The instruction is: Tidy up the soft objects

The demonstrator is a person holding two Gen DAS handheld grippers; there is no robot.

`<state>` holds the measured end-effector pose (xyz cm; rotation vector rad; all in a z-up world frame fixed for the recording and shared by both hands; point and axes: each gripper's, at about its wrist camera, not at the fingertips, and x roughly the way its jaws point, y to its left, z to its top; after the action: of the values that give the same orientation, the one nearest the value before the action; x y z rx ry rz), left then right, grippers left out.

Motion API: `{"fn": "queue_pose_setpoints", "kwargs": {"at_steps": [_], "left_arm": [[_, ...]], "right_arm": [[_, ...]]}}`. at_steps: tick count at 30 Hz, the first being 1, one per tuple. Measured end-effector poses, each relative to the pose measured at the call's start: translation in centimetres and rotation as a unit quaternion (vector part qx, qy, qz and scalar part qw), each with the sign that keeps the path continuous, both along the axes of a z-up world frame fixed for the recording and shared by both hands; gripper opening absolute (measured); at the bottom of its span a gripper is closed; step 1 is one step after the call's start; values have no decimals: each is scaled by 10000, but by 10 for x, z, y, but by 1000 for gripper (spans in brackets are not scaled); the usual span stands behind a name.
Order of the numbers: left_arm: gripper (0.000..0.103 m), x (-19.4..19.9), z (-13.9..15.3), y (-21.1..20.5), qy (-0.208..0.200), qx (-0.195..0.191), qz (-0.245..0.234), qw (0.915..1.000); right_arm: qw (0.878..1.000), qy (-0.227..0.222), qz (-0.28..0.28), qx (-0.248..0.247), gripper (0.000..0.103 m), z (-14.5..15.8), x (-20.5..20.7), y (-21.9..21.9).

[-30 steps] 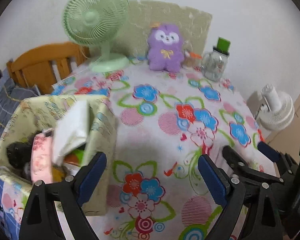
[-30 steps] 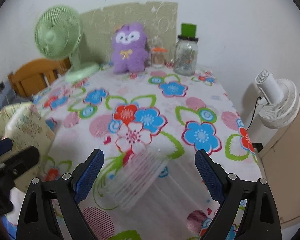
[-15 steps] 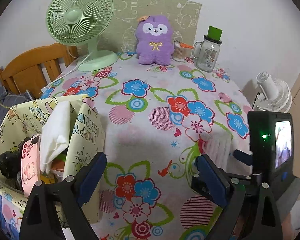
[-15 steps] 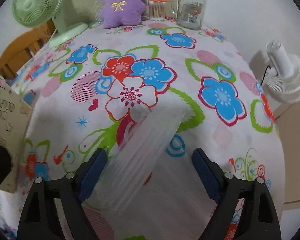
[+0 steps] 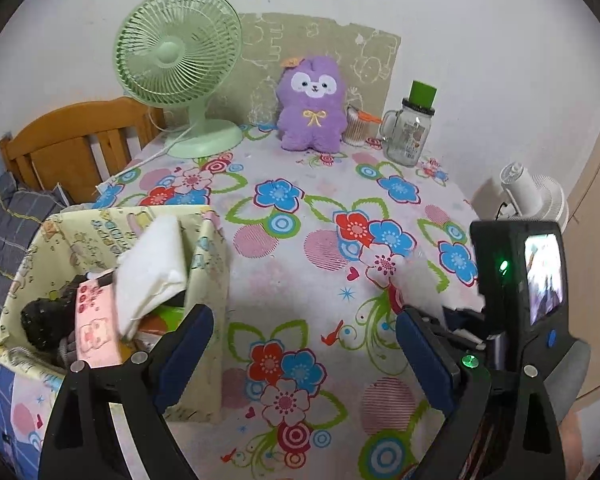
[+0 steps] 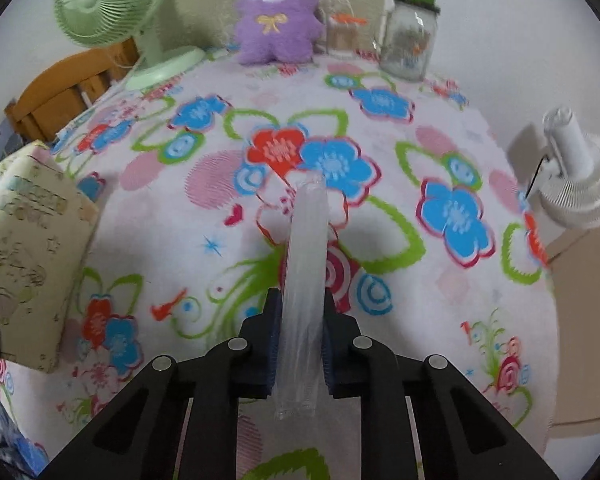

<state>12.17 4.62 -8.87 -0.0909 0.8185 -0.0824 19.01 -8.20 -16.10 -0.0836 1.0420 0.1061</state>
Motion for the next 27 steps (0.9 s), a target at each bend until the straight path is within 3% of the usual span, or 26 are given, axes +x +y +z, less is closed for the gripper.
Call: {"fn": "queue_pose_setpoints", "kwargs": {"at_steps": [8, 14, 21, 27], "left_arm": [[94, -30, 23, 28, -252, -117, 151, 9995], [95, -54, 29, 49, -287, -151, 280, 9991], [95, -81, 27, 88, -324, -160, 688, 9970], [95, -98, 19, 123, -228, -231, 1132, 9930]], "right_arm": [[9978, -619, 222, 113, 19, 69, -12, 16], [9913, -832, 960, 337, 19, 107, -26, 68], [9760, -768, 1980, 478, 19, 119, -44, 146], [9618, -243, 2647, 649, 19, 104, -46, 194]]}}
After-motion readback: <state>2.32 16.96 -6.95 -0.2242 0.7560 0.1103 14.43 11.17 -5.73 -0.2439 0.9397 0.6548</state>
